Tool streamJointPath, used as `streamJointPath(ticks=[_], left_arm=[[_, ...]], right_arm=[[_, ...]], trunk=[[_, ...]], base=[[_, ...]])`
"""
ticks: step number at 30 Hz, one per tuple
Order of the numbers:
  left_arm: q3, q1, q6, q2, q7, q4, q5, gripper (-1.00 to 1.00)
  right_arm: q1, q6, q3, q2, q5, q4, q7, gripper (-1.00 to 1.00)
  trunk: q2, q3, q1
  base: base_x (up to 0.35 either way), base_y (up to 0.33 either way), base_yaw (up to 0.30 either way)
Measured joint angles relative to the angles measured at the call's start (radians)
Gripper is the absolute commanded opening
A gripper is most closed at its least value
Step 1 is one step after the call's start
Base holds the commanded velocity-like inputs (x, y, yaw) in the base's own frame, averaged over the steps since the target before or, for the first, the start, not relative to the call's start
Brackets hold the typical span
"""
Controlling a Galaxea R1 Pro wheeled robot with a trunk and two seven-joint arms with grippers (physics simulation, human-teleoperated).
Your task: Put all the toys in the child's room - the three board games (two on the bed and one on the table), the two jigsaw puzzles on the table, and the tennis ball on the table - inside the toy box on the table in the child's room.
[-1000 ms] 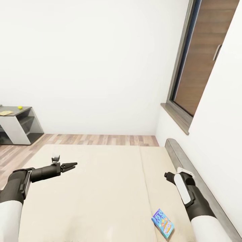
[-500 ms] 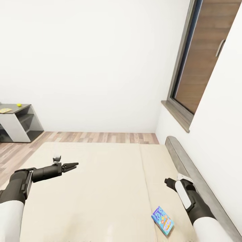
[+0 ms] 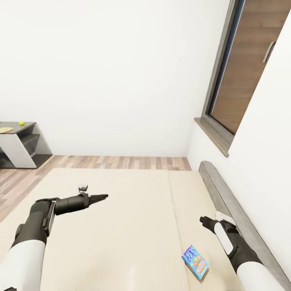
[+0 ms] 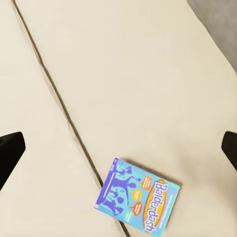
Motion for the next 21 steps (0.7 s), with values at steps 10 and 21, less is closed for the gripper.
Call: streamJointPath(ticks=[10,21], left_arm=[[-0.165,0.095,0.089,-0.11,0.0,-0.307,0.001,1.0],[-0.18,0.204,0.122,-0.102,0.0,-0.544,0.195,1.0]], right_arm=[[0.0,-0.003,0.001,-0.002,0.0,0.003,0.008,1.0],[0.0,-0.004,0.002,-0.003,0.0,0.004,0.009,1.0]], trunk=[[0.0,-0.017,0.0],[0.0,-0.035,0.0]], base=[[0.0,0.0,0.0],[0.0,0.0,0.0]])
